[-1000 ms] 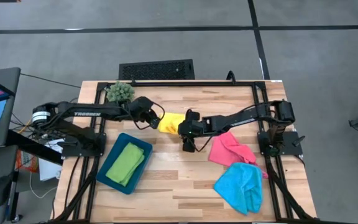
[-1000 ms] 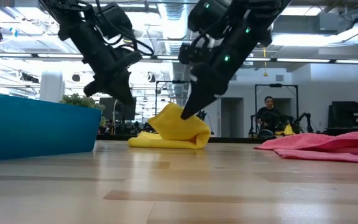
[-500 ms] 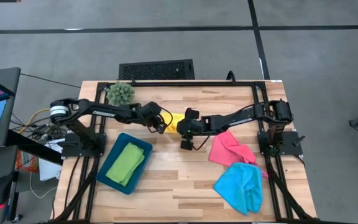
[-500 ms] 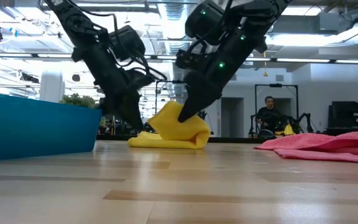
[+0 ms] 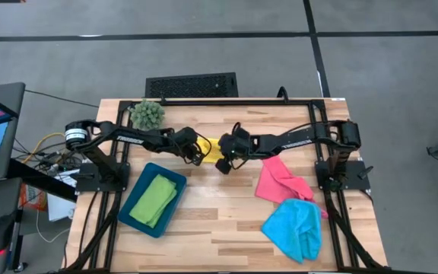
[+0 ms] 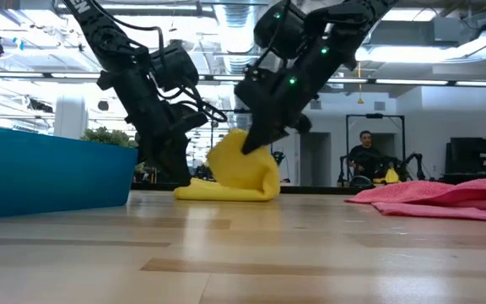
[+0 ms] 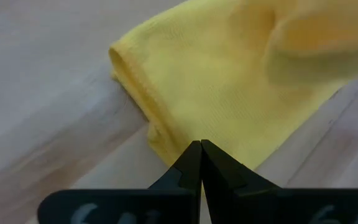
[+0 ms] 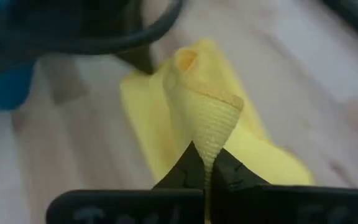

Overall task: Fold microfiber towels
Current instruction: Fold the yellow microfiber towel

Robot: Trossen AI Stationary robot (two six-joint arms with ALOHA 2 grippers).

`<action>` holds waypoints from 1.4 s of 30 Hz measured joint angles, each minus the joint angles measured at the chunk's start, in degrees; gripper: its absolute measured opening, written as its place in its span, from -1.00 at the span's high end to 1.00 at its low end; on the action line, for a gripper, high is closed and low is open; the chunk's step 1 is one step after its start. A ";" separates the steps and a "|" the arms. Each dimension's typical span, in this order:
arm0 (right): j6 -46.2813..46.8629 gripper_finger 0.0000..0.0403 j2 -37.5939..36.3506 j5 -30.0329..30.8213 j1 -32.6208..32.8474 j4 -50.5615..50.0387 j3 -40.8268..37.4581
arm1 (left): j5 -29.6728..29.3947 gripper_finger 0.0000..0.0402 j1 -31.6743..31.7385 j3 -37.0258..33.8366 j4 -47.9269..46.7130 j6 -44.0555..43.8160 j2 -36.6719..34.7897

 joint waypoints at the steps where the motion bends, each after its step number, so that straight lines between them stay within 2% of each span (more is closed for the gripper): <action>1: 0.61 0.94 -0.44 1.34 -0.18 0.51 0.01 | -0.03 1.00 -0.13 0.00 0.04 -0.12 0.00; 5: 2.30 0.97 -2.25 7.70 -0.03 0.05 -0.02 | -0.04 1.00 -0.70 0.00 0.95 -0.86 0.00; 8: 3.77 0.96 -2.31 10.18 0.41 1.42 0.21 | -0.02 1.00 -1.32 0.00 3.25 -1.85 0.00; 13: 5.16 0.97 0.52 10.34 1.06 3.33 0.01 | -0.29 1.00 -2.33 0.02 5.37 -2.32 0.00; 18: 5.23 0.97 4.56 10.81 0.98 10.88 0.48 | -0.90 1.00 -2.55 0.02 5.05 -2.27 0.00; 20: 5.19 0.97 5.50 11.66 0.97 10.33 0.61 | -1.01 1.00 -2.53 0.00 5.18 -2.28 0.00; 26: 0.11 0.95 5.45 11.49 1.16 12.37 1.02 | -1.96 1.00 -2.12 0.00 6.73 -1.98 0.00; 29: -0.68 0.93 6.60 11.50 1.35 14.63 1.26 | -0.34 1.00 -1.62 0.02 8.97 -1.87 -0.15; 32: -0.35 0.92 7.32 11.42 1.31 12.68 0.90 | 3.98 1.00 -0.16 0.12 6.91 -2.38 -2.26; 34: -0.63 0.93 8.01 11.46 1.29 13.62 1.16 | 5.00 1.00 0.82 0.94 2.13 -1.99 -4.89; 36: -1.17 0.93 8.18 11.41 1.28 12.96 0.99 | 3.44 1.00 1.46 2.60 -3.73 -0.42 -7.54; 39: -1.22 0.91 9.21 11.39 1.28 14.96 1.22 | -3.82 1.00 1.71 3.07 -11.68 1.00 -11.42; 42: -1.29 0.90 10.56 11.38 1.26 14.56 1.95 | -4.35 1.00 2.41 0.32 -10.68 0.83 -12.00</action>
